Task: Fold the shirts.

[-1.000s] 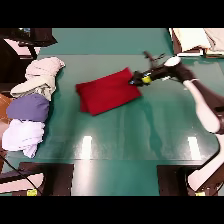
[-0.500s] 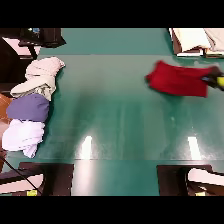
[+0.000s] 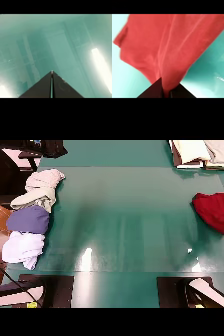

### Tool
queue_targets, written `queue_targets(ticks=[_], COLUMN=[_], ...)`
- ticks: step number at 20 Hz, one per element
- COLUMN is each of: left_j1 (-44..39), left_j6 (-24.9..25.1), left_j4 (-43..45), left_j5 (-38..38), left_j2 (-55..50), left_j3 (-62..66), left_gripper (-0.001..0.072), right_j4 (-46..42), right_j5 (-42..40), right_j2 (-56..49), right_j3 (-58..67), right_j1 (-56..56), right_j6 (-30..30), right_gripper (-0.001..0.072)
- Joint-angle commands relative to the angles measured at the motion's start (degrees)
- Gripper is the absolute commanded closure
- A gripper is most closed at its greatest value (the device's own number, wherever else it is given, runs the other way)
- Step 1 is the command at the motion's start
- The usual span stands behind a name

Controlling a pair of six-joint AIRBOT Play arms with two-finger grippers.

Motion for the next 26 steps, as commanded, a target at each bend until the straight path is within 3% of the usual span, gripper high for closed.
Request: queue_targets(ticks=[1,2,3,6,9,15,18,19,20,21,26], left_j1=[-0.02,-0.02,-0.02,-0.02,-0.02,-0.02,-0.02,-0.02,-0.02,-0.02,-0.02], left_j6=[0.0,0.02,0.26,1.05,1.05,1.01,1.01,1.03,1.01,1.03,1.03], left_j4=[0.0,0.0,0.02,0.0,0.0,0.02,0.02,0.02,0.0,0.02,0.0], left_j5=[-0.35,-0.68,-0.98,-1.07,-0.28,0.7,0.9,0.9,0.9,0.87,0.87], left_j2=[-0.04,-0.04,-0.04,-0.04,-0.04,-0.02,-0.02,-0.02,-0.02,-0.02,-0.02], left_j3=[-0.02,-0.02,-0.02,-0.02,-0.02,-0.02,0.0,0.0,0.0,0.0,0.0], left_gripper=[0.0681,0.0681,0.0681,0.0681,0.0681,0.0681,0.0681,0.0681,0.0681,0.0681,0.0681], right_j4=[-6.91,-11.45,-16.04,-21.99,-13.38,-6.16,-6.51,-6.58,-6.58,-6.58,-6.45], right_j5=[1.05,2.49,4.24,9.4,12.87,12.83,9.9,8.46,7.13,6.05,5.84], right_j2=[1.95,1.95,1.95,1.97,2.16,5.09,6.27,6.67,7.13,7.56,8.09], right_j3=[-2.45,-0.98,0.9,8.28,13.2,13.86,13.86,13.86,13.86,13.86,13.86], right_j1=[-1.79,-1.81,-1.86,-1.84,2.43,29.55,44.44,48.63,52.61,55.93,63.8], right_j6=[-0.11,-0.15,-0.13,0.09,0.04,0.04,0.04,0.04,0.04,0.04,0.11], right_gripper=[0.0443,0.0195,0.0117,0.0119,0.0119,0.0121,0.0279,0.0394,0.0653,0.0695,0.0695])
